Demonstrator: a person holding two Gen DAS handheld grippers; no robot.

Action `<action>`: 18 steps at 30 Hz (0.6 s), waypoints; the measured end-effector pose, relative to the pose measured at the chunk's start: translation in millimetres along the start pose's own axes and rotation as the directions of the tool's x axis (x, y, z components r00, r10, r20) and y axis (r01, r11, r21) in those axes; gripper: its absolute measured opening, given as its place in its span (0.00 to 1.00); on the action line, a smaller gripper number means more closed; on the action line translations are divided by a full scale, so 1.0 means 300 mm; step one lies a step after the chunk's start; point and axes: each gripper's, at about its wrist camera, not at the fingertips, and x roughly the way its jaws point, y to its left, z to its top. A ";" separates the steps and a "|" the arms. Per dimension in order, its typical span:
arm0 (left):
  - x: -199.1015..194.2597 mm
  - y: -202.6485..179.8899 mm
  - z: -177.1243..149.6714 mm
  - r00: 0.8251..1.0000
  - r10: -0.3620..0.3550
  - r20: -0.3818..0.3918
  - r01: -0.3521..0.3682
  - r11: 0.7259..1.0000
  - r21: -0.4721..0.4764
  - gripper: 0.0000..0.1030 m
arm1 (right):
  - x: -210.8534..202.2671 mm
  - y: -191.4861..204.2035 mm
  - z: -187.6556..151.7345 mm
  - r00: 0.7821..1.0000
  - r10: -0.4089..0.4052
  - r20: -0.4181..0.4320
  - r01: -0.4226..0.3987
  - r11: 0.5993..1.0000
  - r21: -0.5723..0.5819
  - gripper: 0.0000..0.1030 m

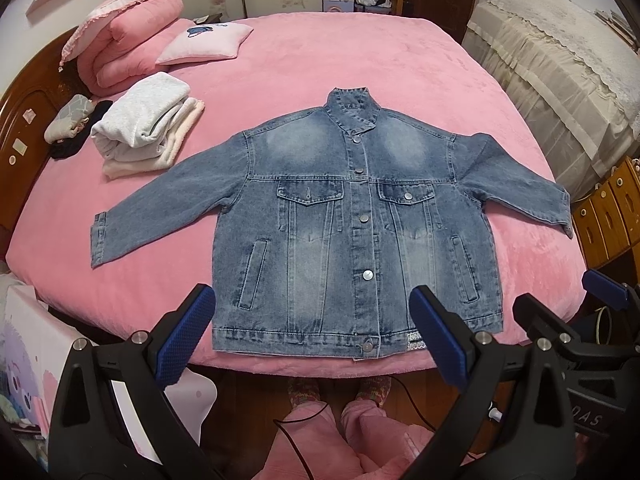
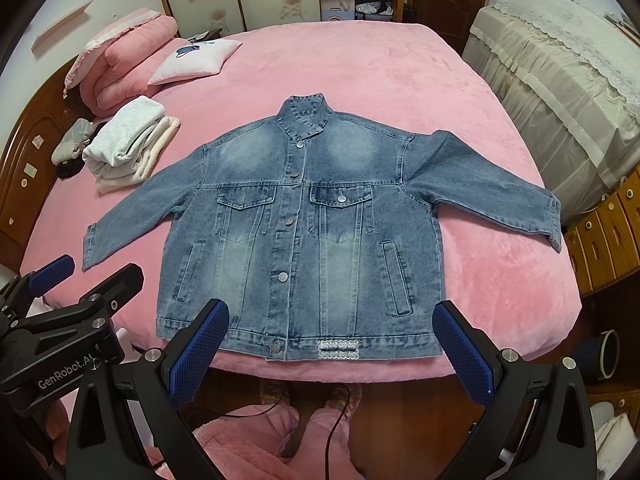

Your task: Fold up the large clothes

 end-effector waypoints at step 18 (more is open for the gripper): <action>0.006 -0.027 -0.099 0.998 0.020 -0.051 -0.022 0.999 -0.031 0.91 | 0.039 -0.043 0.010 0.997 0.075 0.016 -0.075 0.997 0.021 1.00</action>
